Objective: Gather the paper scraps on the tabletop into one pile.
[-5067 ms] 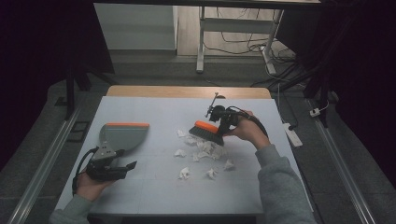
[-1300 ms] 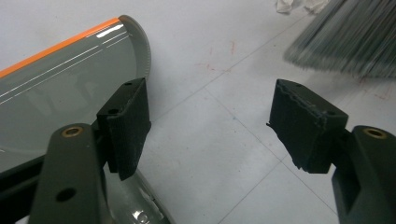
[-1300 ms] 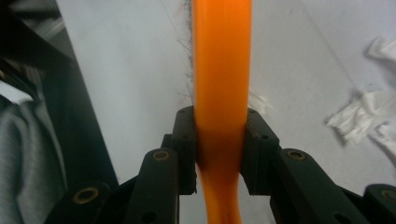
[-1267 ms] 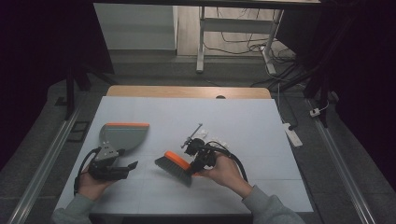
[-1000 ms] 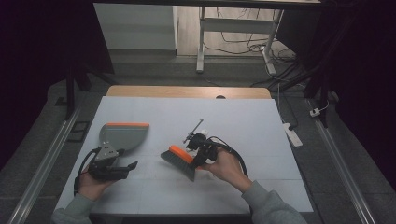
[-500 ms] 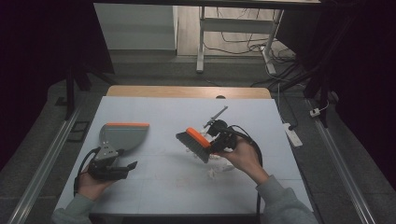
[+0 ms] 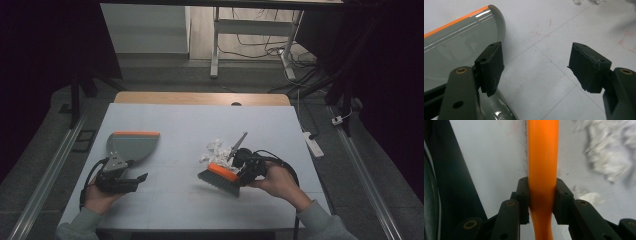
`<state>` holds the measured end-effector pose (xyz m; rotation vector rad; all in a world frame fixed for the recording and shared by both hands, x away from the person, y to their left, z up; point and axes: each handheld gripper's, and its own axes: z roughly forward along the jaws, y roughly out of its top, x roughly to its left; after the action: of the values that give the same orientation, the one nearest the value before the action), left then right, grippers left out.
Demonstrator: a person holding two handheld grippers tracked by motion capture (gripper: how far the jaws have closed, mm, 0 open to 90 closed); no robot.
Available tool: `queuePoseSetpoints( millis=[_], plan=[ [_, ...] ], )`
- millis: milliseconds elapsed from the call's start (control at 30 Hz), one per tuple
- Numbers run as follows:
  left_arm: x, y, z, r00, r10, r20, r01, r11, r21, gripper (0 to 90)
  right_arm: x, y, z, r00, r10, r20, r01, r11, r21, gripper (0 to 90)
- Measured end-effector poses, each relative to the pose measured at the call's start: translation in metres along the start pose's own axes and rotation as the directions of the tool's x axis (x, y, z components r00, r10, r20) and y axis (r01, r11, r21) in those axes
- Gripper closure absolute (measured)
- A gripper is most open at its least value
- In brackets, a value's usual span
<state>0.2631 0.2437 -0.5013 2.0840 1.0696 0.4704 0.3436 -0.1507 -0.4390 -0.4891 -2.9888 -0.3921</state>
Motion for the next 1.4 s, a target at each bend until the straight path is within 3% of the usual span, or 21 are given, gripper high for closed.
queuePoseSetpoints(
  millis=[67, 133, 233, 400, 433, 467, 600, 733, 800, 933, 1000, 1133, 1267, 1400],
  plan=[
    [-0.001, 0.000, 0.001, 1.0000, 0.003, 0.000, -0.003, 1.0000, 0.004, 28.4, 0.001, 0.002, 0.006, 0.9991, -0.033, -0.027, 0.034, 0.999, 0.028, 70.3],
    [-0.002, 0.000, 0.001, 1.0000, 0.004, -0.002, -0.004, 1.0000, 0.006, 28.5, 0.002, 0.007, 0.011, 0.9984, -0.055, -0.012, 0.056, 0.996, 0.064, 70.4],
    [-0.002, 0.000, 0.001, 1.0000, 0.005, -0.002, -0.005, 1.0000, 0.006, 28.5, -0.006, 0.019, 0.015, 0.9962, -0.062, 0.061, 0.056, 0.994, 0.091, 70.3],
    [-0.001, -0.001, 0.001, 1.0000, 0.002, 0.002, -0.002, 1.0000, 0.007, 28.6, -0.025, 0.036, 0.011, 0.9794, -0.050, 0.196, 0.042, 0.998, 0.049, 70.4],
    [-0.001, -0.002, 0.001, 1.0000, 0.003, 0.002, -0.003, 1.0000, 0.008, 28.6, -0.029, 0.038, 0.009, 0.9795, -0.035, 0.198, 0.029, 0.999, 0.030, 70.4],
    [-0.001, -0.002, 0.001, 1.0000, 0.002, 0.002, -0.002, 1.0000, 0.007, 28.6, -0.033, 0.039, 0.007, 0.9817, -0.013, 0.190, 0.012, 1.000, 0.006, 70.4],
    [0.000, -0.002, 0.000, 1.0000, 0.000, 0.003, 0.000, 1.0000, 0.000, 28.9, -0.035, 0.033, -0.004, 0.9869, -0.005, 0.161, 0.015, 0.998, -0.063, 70.3],
    [0.000, -0.002, 0.000, 1.0000, 0.002, 0.002, -0.002, 1.0000, 0.003, 28.9, -0.027, 0.014, -0.024, 0.9914, 0.013, 0.130, 0.006, 0.990, -0.143, 70.3],
    [-0.002, -0.002, 0.001, 1.0000, 0.006, 0.000, -0.006, 1.0000, 0.003, 28.9, -0.027, 0.002, -0.035, 0.9904, 0.017, 0.137, 0.005, 0.987, -0.160, 70.3],
    [-0.003, -0.001, 0.001, 0.9999, 0.010, 0.001, -0.010, 0.9999, 0.001, 29.0, -0.032, -0.028, -0.049, 0.9884, 0.062, 0.139, -0.043, 0.990, -0.137, 70.3],
    [-0.002, -0.001, 0.001, 0.9999, 0.010, 0.001, -0.010, 0.9999, 0.000, 29.0, -0.033, -0.041, -0.050, 0.9908, 0.041, 0.129, -0.027, 0.994, -0.107, 70.3],
    [-0.002, 0.000, 0.003, 1.0000, 0.009, 0.003, -0.009, 0.9999, 0.005, 29.0, -0.032, -0.062, -0.039, 0.9984, -0.047, 0.033, 0.048, 0.998, -0.042, 70.3],
    [-0.003, 0.001, 0.004, 0.9999, 0.013, 0.003, -0.013, 0.9999, 0.009, 29.0, -0.032, -0.062, -0.020, 0.9949, -0.100, 0.014, 0.099, 0.994, 0.049, 70.3],
    [-0.004, 0.001, 0.005, 0.9999, 0.016, 0.003, -0.016, 0.9998, 0.014, 29.0, -0.040, -0.049, -0.011, 0.9920, -0.112, 0.059, 0.109, 0.993, 0.055, 70.3]
  ],
)
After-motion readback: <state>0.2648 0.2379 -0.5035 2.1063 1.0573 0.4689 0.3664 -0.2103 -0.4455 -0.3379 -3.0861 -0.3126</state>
